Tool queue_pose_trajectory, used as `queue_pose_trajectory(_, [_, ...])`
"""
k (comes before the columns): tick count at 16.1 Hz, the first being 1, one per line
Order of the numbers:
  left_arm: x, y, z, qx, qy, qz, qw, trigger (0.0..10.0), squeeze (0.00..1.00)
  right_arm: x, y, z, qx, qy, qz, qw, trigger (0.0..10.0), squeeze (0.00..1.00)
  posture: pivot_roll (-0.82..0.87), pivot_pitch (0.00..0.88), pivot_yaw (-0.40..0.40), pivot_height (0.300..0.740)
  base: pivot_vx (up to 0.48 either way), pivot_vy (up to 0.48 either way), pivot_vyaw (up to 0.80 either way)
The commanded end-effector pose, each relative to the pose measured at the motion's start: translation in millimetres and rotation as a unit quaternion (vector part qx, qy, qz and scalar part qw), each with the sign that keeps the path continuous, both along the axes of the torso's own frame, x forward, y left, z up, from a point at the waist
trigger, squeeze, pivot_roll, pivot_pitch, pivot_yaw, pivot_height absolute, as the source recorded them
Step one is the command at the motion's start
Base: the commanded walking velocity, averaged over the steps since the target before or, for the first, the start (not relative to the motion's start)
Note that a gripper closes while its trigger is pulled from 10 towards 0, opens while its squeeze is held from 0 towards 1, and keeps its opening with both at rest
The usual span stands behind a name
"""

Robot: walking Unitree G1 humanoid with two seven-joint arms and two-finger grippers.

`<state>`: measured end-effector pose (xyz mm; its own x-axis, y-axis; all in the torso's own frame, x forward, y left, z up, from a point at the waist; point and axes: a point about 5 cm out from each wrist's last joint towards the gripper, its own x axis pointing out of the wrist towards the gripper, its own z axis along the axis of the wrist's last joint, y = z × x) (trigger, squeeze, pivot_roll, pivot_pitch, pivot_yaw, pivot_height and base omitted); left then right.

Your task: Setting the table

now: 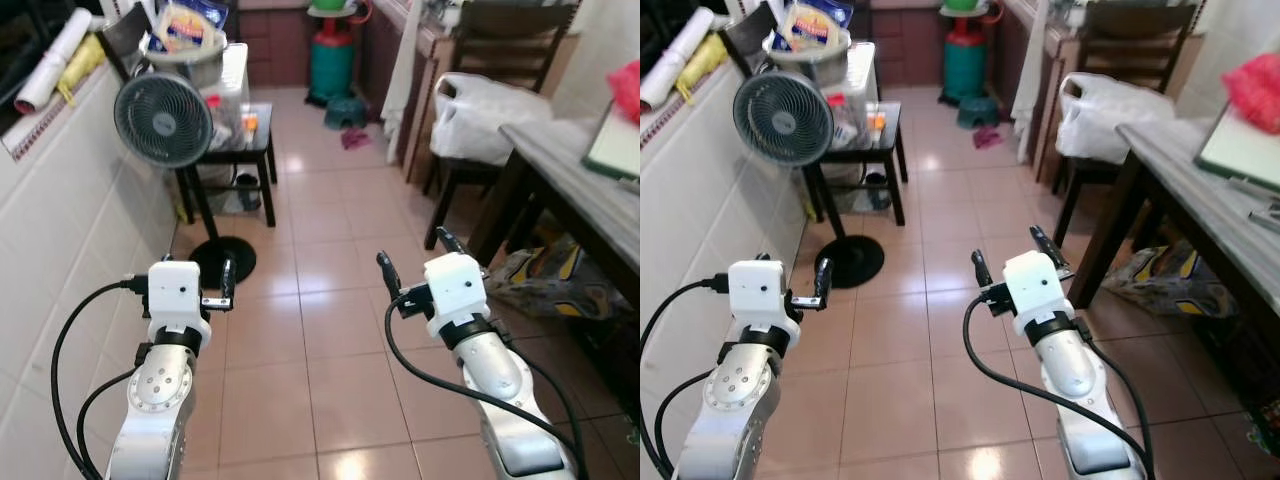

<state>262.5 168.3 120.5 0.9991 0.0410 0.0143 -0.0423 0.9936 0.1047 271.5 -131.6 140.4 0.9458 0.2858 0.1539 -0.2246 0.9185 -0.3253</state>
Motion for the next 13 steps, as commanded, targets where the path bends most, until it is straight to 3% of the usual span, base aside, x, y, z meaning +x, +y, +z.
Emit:
queue_pose_trajectory(1, [-0.3,6.7,1.2,0.009,-0.002,0.009,1.000,10.0,0.00,1.5,5.1,6.1,0.003,-0.012,0.009,1.000,10.0,0.00,0.07,0.035,-0.031,0.740,0.000,0.311,0.00])
queue_pose_trajectory(4, [-0.9,5.4,-8.3,0.015,0.014,-0.004,1.000,10.0,0.00,3.2,5.7,1.7,0.001,-0.006,0.011,1.000,10.0,0.00,0.07,0.028,-0.035,0.740,0.000,0.000,0.00])
queue_pose_trajectory(8, [-9.9,14.8,-58.7,0.005,0.105,-0.025,0.994,10.0,0.00,10.3,4.0,-31.0,0.016,0.060,0.005,0.998,10.0,0.00,0.07,0.003,-0.045,0.740,0.000,0.000,0.00])
queue_pose_trajectory(9, [-10.2,15.1,-61.1,0.004,0.109,-0.027,0.994,10.0,0.00,10.9,3.7,-33.2,0.017,0.065,0.004,0.998,10.0,0.00,0.07,0.003,-0.045,0.740,0.000,0.000,0.00])
queue_pose_trajectory(10, [-9.8,14.2,-71.8,0.008,0.131,-0.037,0.991,10.0,0.00,13.7,1.4,-44.4,0.035,0.093,-0.009,0.995,10.0,0.00,0.06,0.000,-0.049,0.740,0.000,0.000,0.00])
queue_pose_trajectory(11, [-9.2,10.5,-90.7,-0.003,0.168,-0.056,0.984,10.0,0.00,17.6,-1.8,-67.9,0.071,0.153,-0.031,0.985,10.0,0.00,0.06,0.000,-0.050,0.740,0.000,0.000,0.00])
queue_pose_trajectory(13, [-11.8,3.8,-117.3,0.020,0.225,-0.089,0.970,10.0,0.00,15.9,-4.5,-97.2,0.068,0.210,-0.049,0.974,10.0,0.00,0.06,0.000,-0.043,0.740,0.000,0.000,0.00])
